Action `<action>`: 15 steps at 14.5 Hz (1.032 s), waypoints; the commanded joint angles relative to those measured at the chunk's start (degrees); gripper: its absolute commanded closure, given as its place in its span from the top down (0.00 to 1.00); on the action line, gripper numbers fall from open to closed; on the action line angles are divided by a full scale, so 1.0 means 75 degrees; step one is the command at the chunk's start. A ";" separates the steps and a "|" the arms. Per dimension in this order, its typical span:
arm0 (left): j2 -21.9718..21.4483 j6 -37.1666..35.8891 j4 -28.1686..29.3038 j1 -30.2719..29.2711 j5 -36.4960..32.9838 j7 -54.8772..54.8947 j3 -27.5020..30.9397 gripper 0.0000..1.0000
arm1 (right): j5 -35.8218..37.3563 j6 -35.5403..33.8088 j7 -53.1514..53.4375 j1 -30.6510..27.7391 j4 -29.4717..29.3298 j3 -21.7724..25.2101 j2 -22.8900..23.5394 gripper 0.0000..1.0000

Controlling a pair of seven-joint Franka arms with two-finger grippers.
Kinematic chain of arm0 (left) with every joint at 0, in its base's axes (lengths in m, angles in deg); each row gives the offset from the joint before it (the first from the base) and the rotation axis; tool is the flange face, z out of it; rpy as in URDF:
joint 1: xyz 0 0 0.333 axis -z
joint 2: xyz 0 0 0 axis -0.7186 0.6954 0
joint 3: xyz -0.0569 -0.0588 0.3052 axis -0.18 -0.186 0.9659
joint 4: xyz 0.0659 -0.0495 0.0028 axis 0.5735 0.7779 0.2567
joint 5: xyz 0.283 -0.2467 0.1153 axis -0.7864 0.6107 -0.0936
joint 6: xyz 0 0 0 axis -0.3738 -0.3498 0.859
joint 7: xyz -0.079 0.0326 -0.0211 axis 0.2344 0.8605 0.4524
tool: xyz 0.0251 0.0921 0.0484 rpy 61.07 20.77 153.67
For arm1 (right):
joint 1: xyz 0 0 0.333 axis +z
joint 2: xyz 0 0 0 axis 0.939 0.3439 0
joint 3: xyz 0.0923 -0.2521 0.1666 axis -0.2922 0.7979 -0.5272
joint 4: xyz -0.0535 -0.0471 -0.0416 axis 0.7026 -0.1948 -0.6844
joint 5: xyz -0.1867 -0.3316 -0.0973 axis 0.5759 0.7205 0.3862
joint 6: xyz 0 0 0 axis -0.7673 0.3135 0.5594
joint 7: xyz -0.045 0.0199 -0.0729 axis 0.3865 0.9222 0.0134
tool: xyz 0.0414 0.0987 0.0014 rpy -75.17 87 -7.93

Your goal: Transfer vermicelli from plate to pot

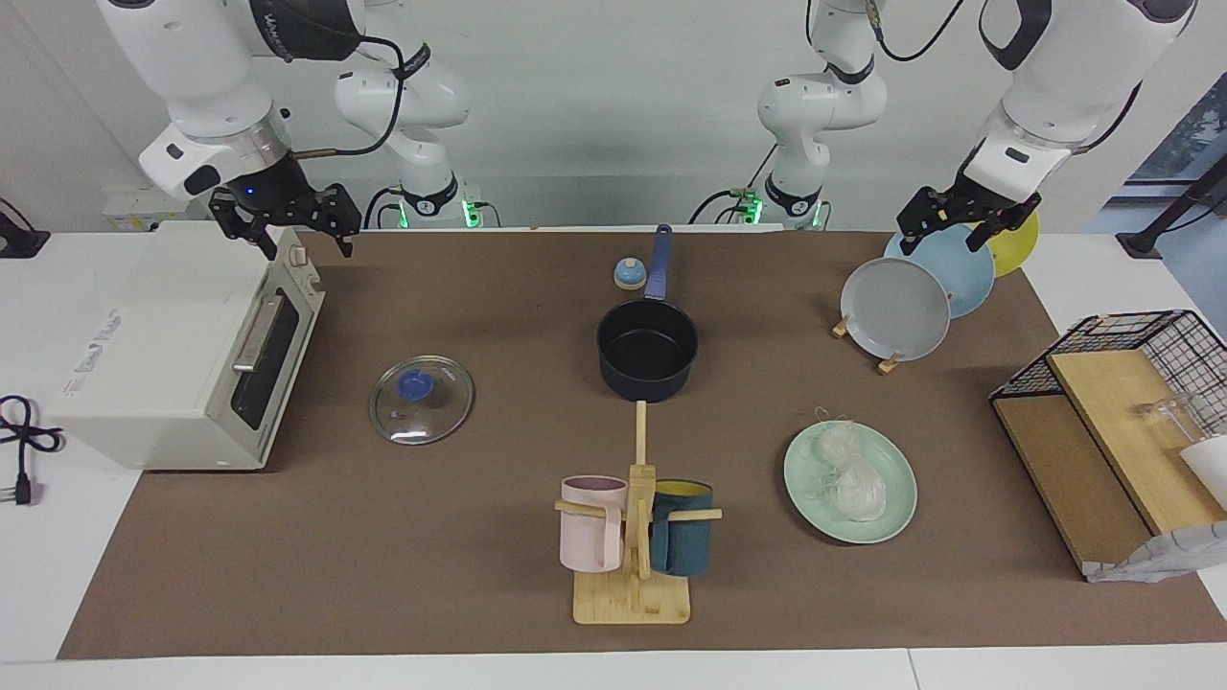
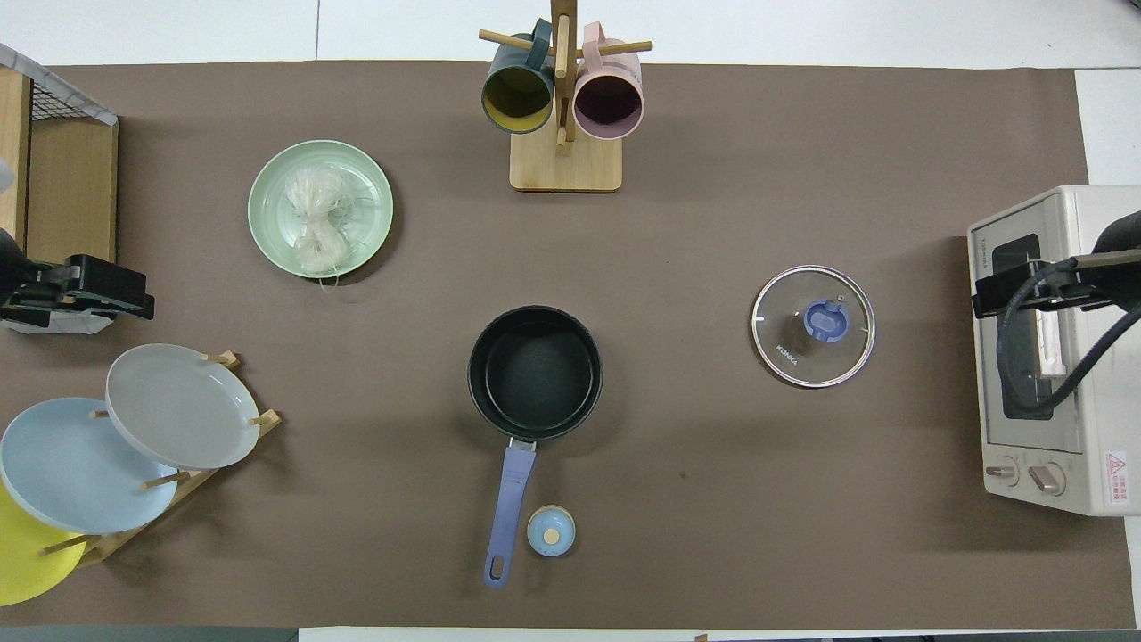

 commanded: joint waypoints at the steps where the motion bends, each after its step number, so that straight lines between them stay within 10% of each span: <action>1: -0.0050 -0.0009 -0.0058 0.0109 0.0109 -0.0006 0.0092 1.00 | -0.0157 -0.0120 -0.0184 -0.0072 -0.0096 -0.0022 0.0027 1.00; 9: -0.0038 0.0412 -0.0012 0.0156 0.0144 -0.0088 0.0092 1.00 | -0.0180 0.0113 0.0037 -0.0060 -0.0026 -0.0057 0.0027 1.00; 15: 0.1095 0.1534 -0.0129 0.0191 0.0343 -0.0088 0.0045 1.00 | -0.0344 0.2443 0.0636 0.0420 0.1741 -0.0268 -0.0208 1.00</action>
